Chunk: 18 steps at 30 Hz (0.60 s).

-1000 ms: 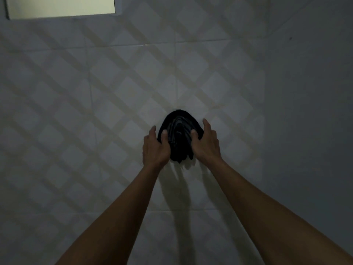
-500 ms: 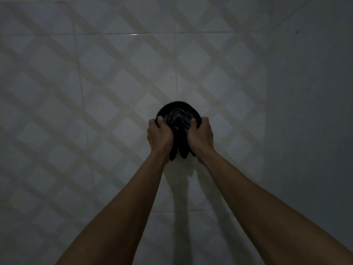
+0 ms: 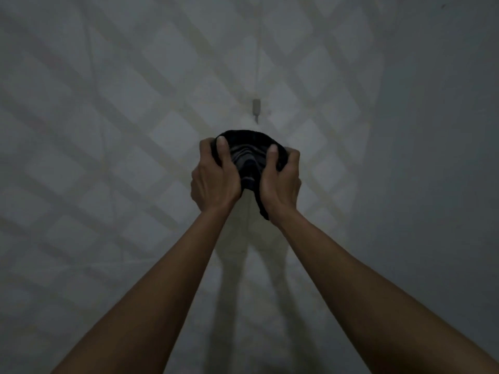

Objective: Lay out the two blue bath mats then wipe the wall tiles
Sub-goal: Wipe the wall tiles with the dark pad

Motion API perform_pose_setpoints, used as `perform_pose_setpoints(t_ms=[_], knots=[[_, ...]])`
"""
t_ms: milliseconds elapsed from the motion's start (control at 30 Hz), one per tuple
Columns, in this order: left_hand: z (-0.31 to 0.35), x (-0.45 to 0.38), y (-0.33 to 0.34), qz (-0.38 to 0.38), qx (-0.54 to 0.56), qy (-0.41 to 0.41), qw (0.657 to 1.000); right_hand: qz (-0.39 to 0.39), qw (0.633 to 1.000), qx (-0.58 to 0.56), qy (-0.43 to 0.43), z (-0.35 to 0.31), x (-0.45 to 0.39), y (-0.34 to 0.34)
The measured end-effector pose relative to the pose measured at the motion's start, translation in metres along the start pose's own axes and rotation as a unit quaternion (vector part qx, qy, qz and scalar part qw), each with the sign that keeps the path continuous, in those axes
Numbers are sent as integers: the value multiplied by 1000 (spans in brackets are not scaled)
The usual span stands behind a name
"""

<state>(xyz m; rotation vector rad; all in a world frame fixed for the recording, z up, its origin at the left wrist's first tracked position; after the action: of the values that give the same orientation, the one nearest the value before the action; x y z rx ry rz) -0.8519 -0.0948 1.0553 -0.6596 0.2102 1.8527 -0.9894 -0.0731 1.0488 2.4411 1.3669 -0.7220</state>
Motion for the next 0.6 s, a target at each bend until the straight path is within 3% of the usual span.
perform_pose_setpoints(t_ms=[233, 467, 600], knots=[[-74, 63, -3, -123, -99, -26, 987, -100, 988, 115, -13, 67, 58, -15], [-162, 155, 1, -258, -219, -46, 940, -228, 948, 192, 109, 175, 145, -42], [-228, 240, 11, -368, -250, -63, 893, -297, 912, 229, 167, 253, 218, -64]])
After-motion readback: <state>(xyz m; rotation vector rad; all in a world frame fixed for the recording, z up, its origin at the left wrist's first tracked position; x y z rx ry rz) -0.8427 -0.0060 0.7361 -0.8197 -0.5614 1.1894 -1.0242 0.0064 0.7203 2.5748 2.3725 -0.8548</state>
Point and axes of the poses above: each hand's wrist, its own x-axis away from the middle knuckle, its own y-axis out of the palm, z = x × y, the point moved 5 cm from there along -x, towards the middle knuckle, and after that the axes turned 9 degrees about -z, right-handed, at the moved point
